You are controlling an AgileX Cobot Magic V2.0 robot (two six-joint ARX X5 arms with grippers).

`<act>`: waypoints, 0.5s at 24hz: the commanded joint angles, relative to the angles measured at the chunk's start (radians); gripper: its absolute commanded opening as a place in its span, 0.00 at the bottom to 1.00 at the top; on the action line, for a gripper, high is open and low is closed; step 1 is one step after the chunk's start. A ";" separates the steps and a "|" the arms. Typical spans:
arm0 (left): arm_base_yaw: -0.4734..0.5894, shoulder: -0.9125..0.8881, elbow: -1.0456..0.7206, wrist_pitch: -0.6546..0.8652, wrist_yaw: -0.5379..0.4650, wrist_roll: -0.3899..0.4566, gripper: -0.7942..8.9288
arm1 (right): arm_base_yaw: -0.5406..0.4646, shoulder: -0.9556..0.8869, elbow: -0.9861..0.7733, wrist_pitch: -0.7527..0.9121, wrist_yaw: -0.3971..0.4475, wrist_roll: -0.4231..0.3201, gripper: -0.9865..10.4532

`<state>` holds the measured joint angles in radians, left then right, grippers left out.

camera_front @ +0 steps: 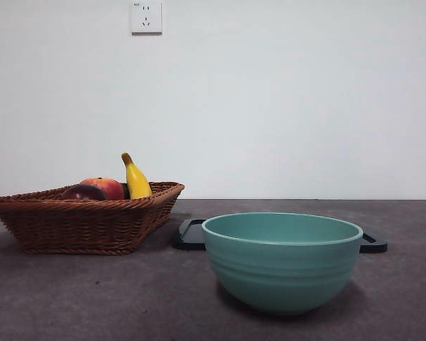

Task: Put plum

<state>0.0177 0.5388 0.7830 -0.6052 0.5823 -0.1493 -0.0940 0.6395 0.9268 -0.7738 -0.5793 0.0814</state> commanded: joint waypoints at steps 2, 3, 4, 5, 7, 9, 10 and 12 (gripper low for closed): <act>-0.013 0.084 0.069 -0.069 0.058 0.072 0.09 | 0.034 0.073 0.080 -0.107 -0.009 -0.096 0.09; -0.018 0.101 0.083 -0.096 0.070 0.087 0.09 | 0.047 0.090 0.097 -0.138 -0.008 -0.112 0.09; -0.022 0.117 0.095 -0.120 0.079 0.097 0.09 | 0.061 0.106 0.111 -0.173 -0.008 -0.129 0.09; -0.026 0.129 0.105 -0.142 0.085 0.107 0.09 | 0.075 0.121 0.122 -0.203 -0.008 -0.145 0.09; -0.035 0.143 0.114 -0.175 0.094 0.121 0.09 | 0.102 0.142 0.130 -0.242 -0.008 -0.166 0.09; -0.047 0.149 0.116 -0.220 0.102 0.139 0.09 | 0.148 0.159 0.130 -0.279 0.003 -0.180 0.09; -0.051 0.149 0.116 -0.237 0.102 0.147 0.09 | 0.167 0.165 0.130 -0.286 0.009 -0.184 0.09; -0.051 0.148 0.116 -0.244 0.102 0.159 0.09 | 0.193 0.170 0.130 -0.290 0.011 -0.195 0.09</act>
<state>-0.0315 0.6815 0.8768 -0.8566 0.6800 -0.0151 0.0975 0.8032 1.0397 -1.0660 -0.5713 -0.0910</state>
